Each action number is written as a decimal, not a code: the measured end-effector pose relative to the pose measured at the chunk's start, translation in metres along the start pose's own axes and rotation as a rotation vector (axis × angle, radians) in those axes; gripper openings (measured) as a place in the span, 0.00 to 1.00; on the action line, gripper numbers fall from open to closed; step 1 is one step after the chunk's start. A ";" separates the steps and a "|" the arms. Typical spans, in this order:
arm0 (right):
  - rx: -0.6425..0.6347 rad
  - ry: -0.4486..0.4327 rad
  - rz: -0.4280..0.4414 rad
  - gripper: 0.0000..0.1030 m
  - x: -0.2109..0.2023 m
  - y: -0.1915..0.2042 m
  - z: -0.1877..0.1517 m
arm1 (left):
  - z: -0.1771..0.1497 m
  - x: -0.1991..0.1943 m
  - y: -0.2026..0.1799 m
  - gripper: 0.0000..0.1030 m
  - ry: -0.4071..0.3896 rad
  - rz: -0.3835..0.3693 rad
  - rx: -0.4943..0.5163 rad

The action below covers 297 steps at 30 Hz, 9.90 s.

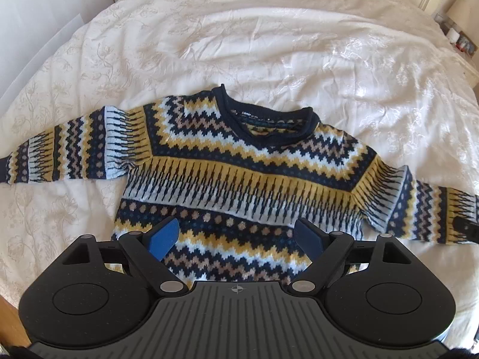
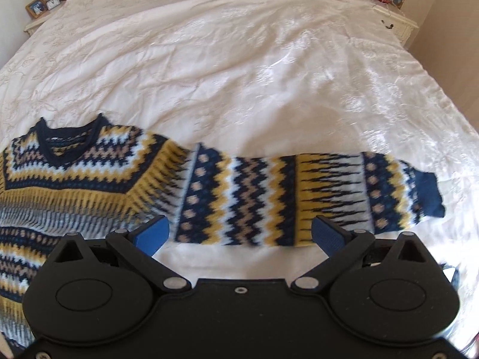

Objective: Fold small clothes
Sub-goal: 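Move both tools over the spread patterned sweater toward a sleeve, then grasp the navy sleeve cuff with the right tool, then lift the sleeve and lay it across the sweater body, open right tool, then move the left tool to the other sleeve's navy cuff, then grasp the navy cuff with the left tool, then lift the sleeve across the sweater body and open the left tool, then grasp the folded navy cuff on the sweater body with the right tool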

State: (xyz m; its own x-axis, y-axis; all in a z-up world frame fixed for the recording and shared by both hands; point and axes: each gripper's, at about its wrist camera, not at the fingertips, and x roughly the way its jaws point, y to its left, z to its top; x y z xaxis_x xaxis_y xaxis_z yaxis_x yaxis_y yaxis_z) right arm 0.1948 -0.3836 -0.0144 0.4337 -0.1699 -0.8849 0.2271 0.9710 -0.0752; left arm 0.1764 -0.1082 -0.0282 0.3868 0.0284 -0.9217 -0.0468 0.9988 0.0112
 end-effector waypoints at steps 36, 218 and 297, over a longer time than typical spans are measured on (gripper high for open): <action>0.771 0.047 0.089 0.70 0.085 -0.226 -0.028 | -0.030 0.014 -0.042 0.82 0.068 0.056 0.065; -0.003 -0.022 0.332 0.97 -0.020 0.321 -0.064 | 0.032 0.134 0.478 0.14 -0.095 0.205 -0.528; 0.124 0.002 0.264 0.76 0.118 0.145 0.011 | 0.046 0.198 0.133 0.42 0.116 0.127 0.103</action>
State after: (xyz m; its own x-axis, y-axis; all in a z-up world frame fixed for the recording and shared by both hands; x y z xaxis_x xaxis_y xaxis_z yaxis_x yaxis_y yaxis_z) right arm 0.2889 -0.2652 -0.1249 0.4901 0.0865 -0.8673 0.2111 0.9537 0.2144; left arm 0.2895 0.0320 -0.1914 0.2749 0.1553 -0.9488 0.0088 0.9864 0.1640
